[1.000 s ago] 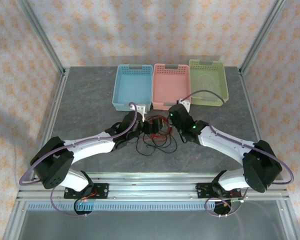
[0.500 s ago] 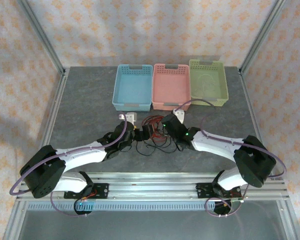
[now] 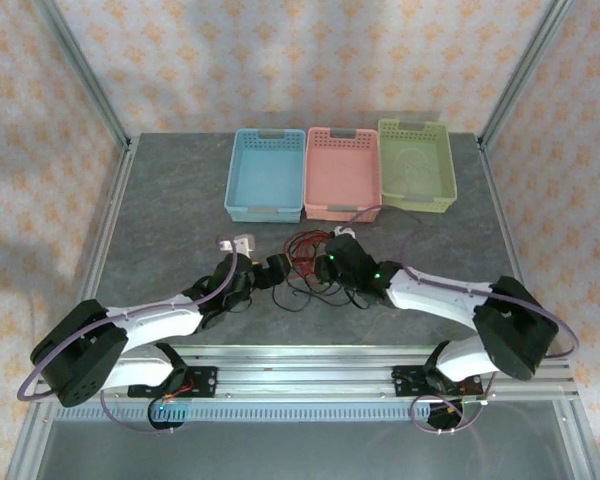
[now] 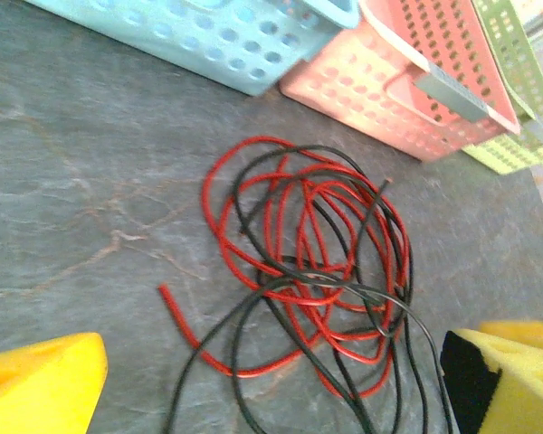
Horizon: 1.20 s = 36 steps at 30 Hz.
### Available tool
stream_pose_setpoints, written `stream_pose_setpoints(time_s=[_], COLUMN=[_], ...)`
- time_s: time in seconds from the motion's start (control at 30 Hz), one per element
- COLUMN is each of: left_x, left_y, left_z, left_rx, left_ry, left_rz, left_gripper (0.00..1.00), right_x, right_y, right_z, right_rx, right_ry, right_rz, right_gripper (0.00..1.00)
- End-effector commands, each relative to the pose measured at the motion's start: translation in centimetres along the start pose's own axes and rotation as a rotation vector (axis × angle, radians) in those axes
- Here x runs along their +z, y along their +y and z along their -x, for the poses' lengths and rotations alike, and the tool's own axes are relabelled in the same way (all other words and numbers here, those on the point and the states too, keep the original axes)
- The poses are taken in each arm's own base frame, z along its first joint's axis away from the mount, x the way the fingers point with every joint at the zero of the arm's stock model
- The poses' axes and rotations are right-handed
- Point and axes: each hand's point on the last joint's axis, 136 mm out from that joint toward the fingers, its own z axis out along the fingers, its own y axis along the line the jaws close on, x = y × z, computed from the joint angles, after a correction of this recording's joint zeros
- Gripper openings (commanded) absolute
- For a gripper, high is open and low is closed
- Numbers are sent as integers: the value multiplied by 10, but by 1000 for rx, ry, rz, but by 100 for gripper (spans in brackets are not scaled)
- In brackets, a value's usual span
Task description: Untangle the cables
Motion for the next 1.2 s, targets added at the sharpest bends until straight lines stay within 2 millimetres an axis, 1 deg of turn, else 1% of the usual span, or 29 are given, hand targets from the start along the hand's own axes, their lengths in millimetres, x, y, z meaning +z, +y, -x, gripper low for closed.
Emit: stream_pose_setpoints(time_s=[0.0,0.13,0.23,0.3,0.43,0.57,0.73,0.8,0.87,1.03,1.17], left_x=[-6,-9,-10,-11,-15,-16,-14,-13,-11,-9,-6], left_y=[-3,3,8,10,16,19,18,17,14,9,2], left_z=[13,16,18,20,21,22,23,23,23,26,30], left_rx=[-60,-69,-80,-82,-82,-80,-79,-74,-63,-38,-21], left_ry=[-47,-54,-58,-64,-75,-76,-74,-71,-63,-62,-59], left_rz=[-51,-49,-45,-42,-30,-25,-28,-32,-39,-46,-59], left_gripper=[96,95,95,95,95,95,95,95,95,95,95], right_x=[-15,-20,-22,-22,-16,-7,2,5,6,-2,-16], right_y=[36,53,65,69,73,73,65,63,65,68,70], right_z=[-9,-19,-20,-22,-35,-45,-48,-48,-47,-38,-18], right_rx=[-124,-217,-256,-265,-285,-301,-305,-304,-303,-279,-214], right_ry=[21,17,-16,-24,3,37,50,51,50,23,-57], right_rz=[173,181,163,151,143,135,81,63,63,71,55], right_gripper=[28,35,45,51,53,51,44,39,31,13,4])
